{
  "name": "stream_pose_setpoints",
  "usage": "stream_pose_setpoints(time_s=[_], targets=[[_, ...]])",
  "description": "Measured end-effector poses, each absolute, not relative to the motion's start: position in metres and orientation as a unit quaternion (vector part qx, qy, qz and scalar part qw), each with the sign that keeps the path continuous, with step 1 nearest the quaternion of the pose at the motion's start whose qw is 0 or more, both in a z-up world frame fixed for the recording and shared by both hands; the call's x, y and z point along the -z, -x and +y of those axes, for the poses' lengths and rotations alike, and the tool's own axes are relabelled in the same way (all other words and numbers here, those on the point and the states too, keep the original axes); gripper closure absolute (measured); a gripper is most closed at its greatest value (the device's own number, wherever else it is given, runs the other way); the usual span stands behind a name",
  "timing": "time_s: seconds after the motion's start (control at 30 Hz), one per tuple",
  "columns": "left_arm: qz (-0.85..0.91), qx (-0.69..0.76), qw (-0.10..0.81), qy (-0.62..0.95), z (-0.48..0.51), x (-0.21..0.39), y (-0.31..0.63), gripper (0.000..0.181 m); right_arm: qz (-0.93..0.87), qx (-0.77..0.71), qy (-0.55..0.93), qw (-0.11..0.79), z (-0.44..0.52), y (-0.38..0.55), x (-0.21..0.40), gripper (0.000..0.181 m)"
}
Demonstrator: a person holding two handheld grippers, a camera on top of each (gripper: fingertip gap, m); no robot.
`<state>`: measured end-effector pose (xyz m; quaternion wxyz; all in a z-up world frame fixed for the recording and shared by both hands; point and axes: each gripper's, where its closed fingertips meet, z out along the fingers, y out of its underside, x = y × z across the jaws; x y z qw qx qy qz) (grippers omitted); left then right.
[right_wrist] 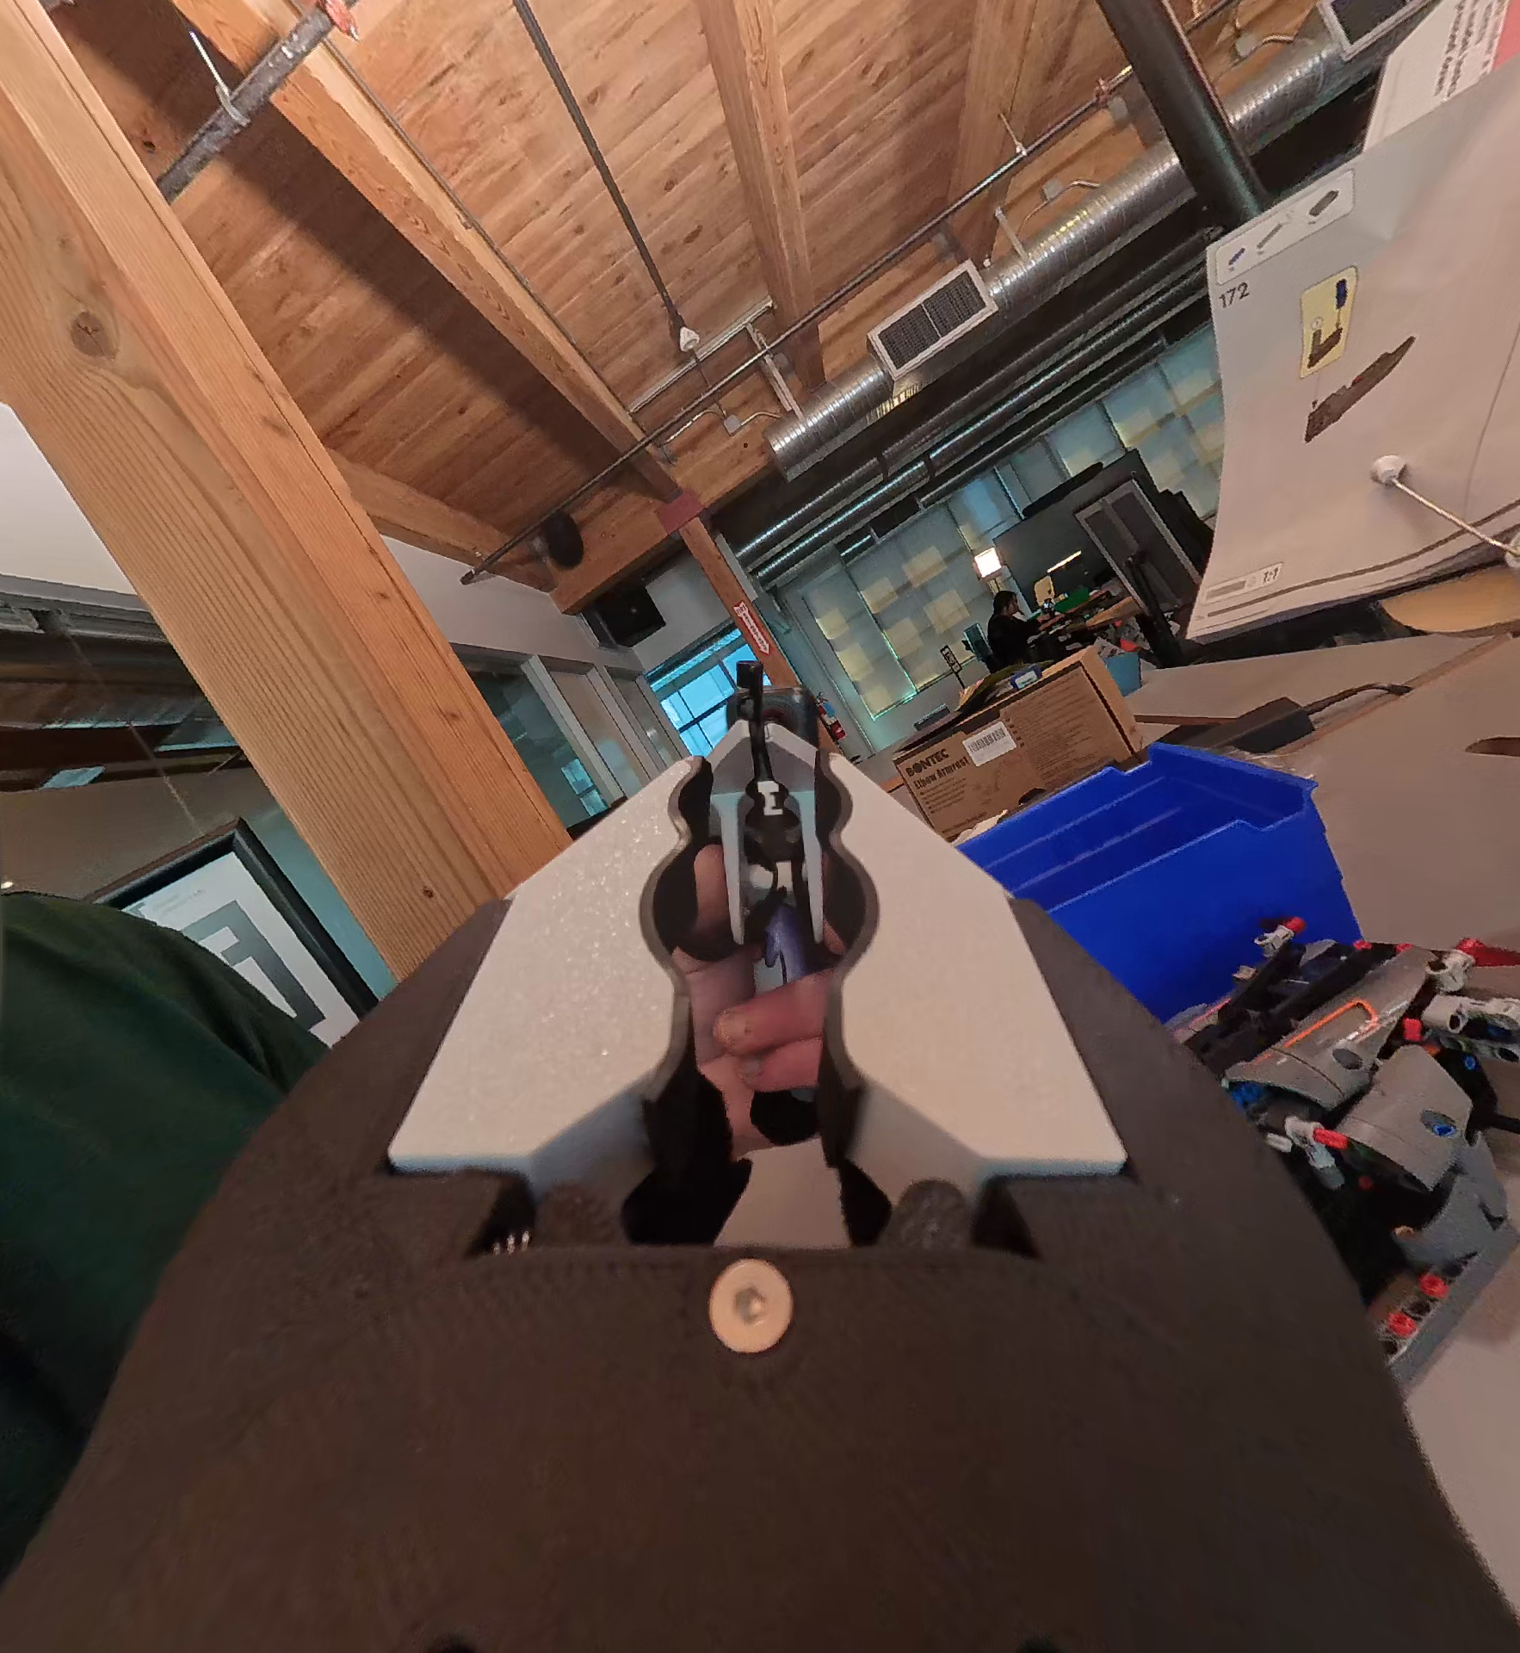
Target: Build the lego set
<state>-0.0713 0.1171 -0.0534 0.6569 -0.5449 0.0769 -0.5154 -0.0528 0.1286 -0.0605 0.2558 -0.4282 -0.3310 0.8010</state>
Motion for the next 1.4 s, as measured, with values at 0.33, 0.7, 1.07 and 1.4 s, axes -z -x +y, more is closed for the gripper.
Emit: stream_pose_setpoints(time_s=[0.33, 0.7, 1.07, 1.4], targets=[[0.080, 0.580, 0.617, 0.527, 0.119, 0.058, 0.058, 0.181, -0.362, -0.784, 0.424, 0.274, 0.122, 0.071, 0.045, 0.164], [0.062, 0.579, 0.617, 0.530, 0.124, 0.063, 0.061, 0.181, -0.351, -0.790, 0.432, 0.256, 0.126, 0.075, 0.049, 0.181], [0.082, 0.490, 0.622, 0.605, 0.123, 0.083, 0.063, 0.181, -0.334, -0.788, 0.432, 0.284, 0.148, 0.056, 0.049, 0.181], [0.114, 0.423, 0.619, 0.652, 0.103, 0.095, 0.071, 0.181, -0.431, -0.678, 0.535, 0.261, 0.157, 0.039, 0.134, 0.181]])
